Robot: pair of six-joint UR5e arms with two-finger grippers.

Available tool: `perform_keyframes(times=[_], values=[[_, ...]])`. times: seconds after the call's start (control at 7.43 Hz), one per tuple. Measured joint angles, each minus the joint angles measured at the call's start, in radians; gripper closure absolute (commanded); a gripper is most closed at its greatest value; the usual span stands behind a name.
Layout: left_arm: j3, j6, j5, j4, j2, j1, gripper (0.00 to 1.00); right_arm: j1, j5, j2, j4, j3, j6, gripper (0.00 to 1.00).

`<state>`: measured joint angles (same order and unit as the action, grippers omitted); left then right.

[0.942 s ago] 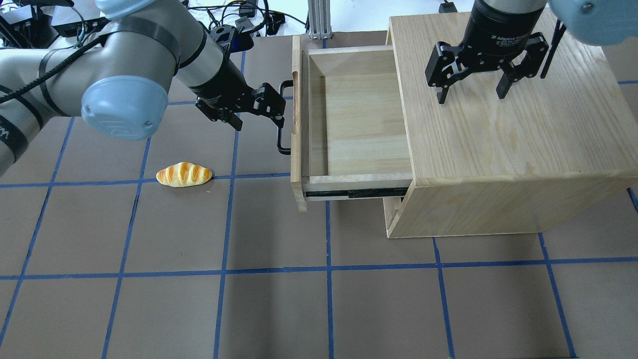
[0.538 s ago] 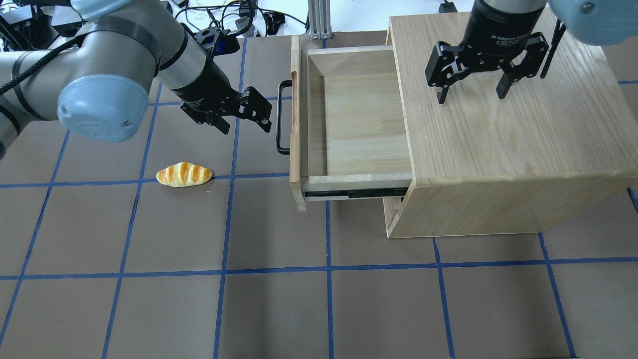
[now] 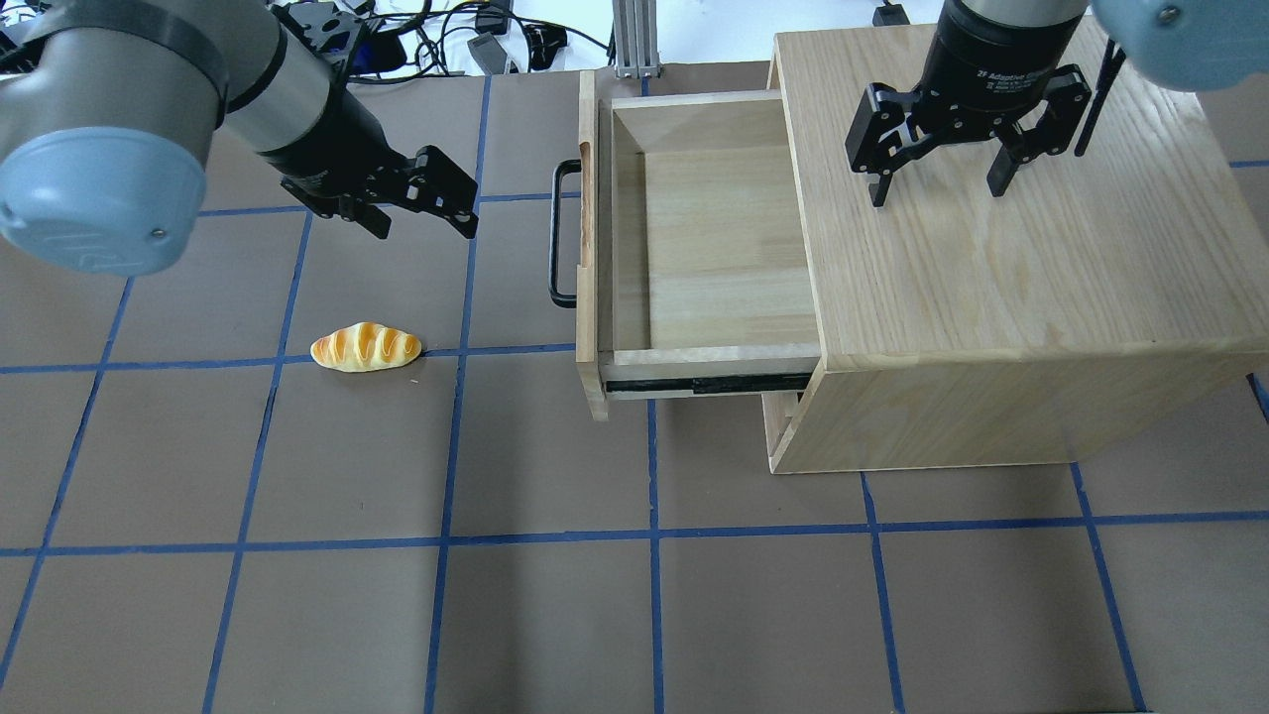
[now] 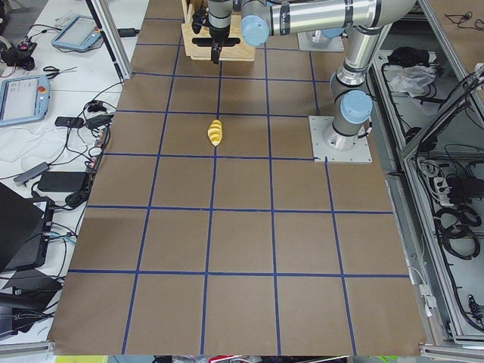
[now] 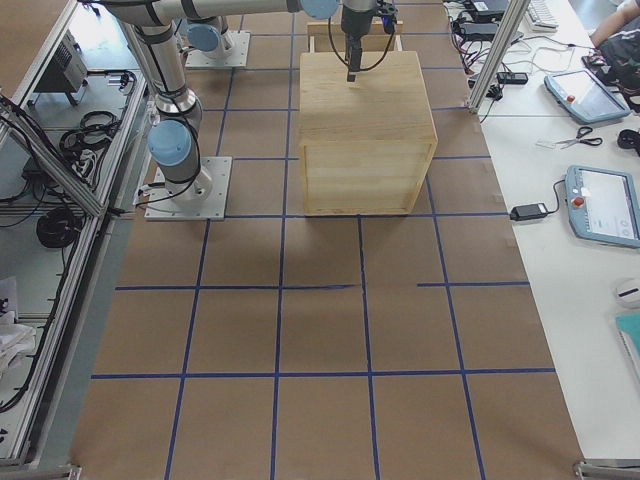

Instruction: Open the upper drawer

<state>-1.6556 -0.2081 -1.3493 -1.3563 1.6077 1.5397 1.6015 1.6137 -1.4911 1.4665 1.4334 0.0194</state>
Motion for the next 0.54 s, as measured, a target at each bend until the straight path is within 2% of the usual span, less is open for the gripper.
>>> perform_keyframes(times=[0.27,0.54], values=[[0.060,-0.011,-0.106,-0.118,-0.035,-0.019,0.00,0.000,0.000,0.000,0.000,0.000,0.000,0.00],[0.094,-0.004,-0.172,-0.191,-0.054,-0.022,0.00,0.000,0.000,0.000,0.000,-0.001,0.000,0.00]])
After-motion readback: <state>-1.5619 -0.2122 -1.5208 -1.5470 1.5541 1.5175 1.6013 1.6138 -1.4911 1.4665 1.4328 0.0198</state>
